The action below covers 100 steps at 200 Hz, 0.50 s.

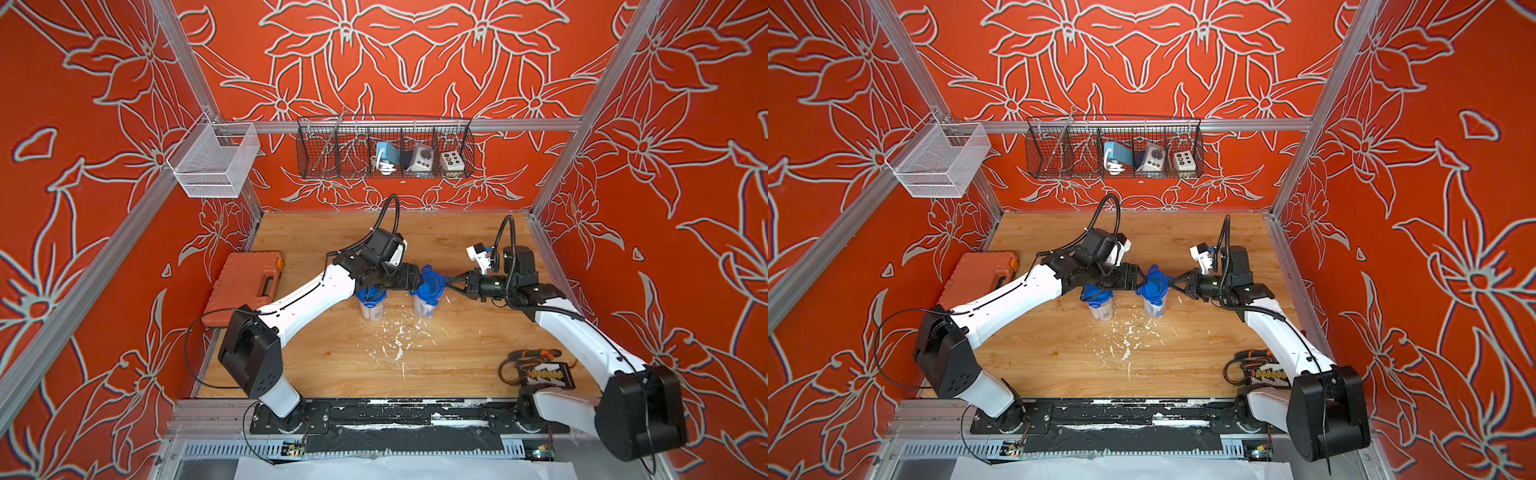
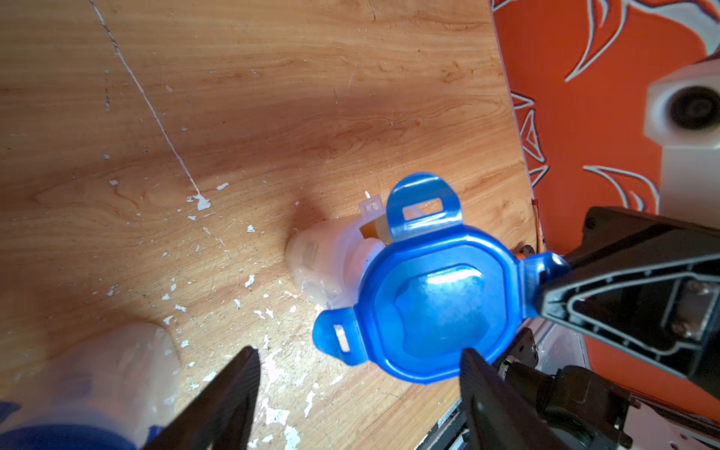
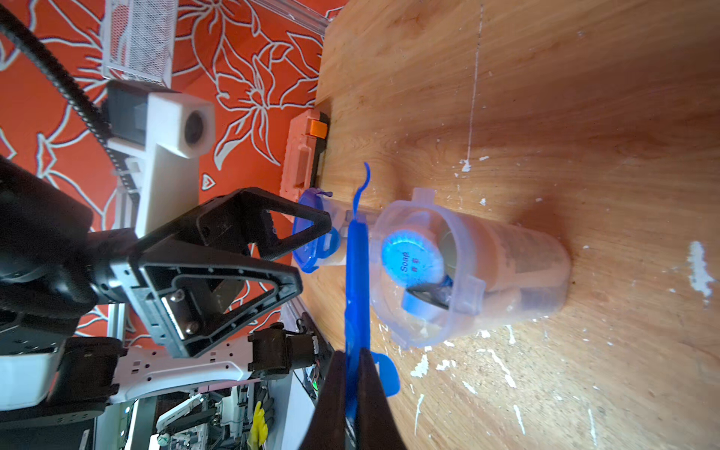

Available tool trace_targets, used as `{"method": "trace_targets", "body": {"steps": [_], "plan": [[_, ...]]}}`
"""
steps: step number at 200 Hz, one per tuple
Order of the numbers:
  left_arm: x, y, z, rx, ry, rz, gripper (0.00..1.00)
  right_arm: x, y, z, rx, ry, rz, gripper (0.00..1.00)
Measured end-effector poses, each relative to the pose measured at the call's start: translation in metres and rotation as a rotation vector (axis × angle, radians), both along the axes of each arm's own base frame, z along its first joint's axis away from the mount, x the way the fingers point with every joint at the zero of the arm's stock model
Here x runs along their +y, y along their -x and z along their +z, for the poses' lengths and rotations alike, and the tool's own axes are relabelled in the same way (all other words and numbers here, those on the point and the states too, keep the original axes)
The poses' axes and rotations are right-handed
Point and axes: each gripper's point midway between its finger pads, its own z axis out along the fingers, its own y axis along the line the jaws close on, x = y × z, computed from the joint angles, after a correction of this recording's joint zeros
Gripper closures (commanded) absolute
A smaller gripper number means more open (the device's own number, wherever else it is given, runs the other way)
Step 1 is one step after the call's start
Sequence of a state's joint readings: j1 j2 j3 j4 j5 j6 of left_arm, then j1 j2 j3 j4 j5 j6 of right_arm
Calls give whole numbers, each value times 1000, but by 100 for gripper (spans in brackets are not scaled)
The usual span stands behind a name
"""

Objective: Take out toiletry kits
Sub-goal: Open the lid of the container.

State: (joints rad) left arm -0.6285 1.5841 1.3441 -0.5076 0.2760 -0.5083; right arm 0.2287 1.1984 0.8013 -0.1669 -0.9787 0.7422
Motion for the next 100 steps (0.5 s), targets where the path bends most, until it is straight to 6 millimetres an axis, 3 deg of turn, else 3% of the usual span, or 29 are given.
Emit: {"method": "trace_targets", "body": {"steps": [33,63,100], "plan": [[10,3,10,-24,-22,24,23,2,10,18,-19,-44,19,100],[24,5,33,-93,-31,59,22,0,25,33,-40,-52,29,100],[37,4,53,-152,-27,100,22,-13,47,52,-68,136,-26,100]]}}
